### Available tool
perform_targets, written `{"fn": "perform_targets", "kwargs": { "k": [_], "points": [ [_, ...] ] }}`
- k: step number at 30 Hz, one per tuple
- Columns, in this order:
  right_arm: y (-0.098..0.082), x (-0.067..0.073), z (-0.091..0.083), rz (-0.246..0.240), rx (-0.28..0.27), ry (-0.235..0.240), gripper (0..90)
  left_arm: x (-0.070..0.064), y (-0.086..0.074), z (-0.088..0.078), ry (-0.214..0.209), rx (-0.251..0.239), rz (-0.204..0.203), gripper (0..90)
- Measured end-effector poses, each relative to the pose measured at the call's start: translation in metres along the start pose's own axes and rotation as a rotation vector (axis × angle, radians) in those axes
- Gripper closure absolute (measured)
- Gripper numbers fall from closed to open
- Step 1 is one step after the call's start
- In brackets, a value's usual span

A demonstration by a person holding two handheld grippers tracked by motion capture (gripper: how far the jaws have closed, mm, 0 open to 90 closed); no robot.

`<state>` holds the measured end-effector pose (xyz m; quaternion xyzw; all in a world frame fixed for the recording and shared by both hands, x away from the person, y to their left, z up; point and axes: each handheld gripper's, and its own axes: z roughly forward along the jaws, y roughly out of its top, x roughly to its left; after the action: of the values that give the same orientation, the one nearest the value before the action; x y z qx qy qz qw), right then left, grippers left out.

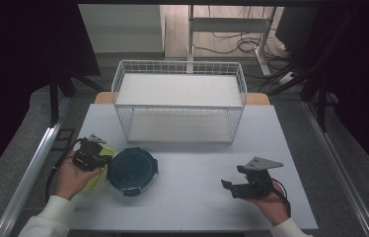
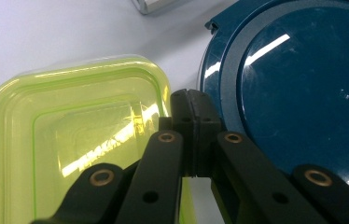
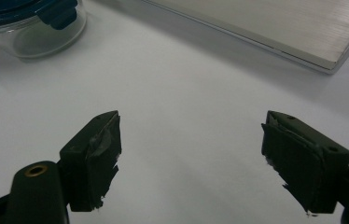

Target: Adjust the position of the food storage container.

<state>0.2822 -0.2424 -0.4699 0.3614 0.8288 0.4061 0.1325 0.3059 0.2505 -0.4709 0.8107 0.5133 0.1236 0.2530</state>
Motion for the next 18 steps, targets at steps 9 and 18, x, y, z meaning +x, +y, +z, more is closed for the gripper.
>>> {"fn": "perform_targets", "kwargs": {
  "k": [9,18],
  "points": [
    [0.000,0.000,0.002,-0.004,0.009,-0.002,19.6,-0.012,0.000,0.001,-0.038,-0.010,0.005,90.0],
    [0.000,0.000,0.003,0.006,0.012,-0.002,19.7,-0.038,0.006,0.009,-0.118,-0.028,0.035,90.0]
  ]
}}
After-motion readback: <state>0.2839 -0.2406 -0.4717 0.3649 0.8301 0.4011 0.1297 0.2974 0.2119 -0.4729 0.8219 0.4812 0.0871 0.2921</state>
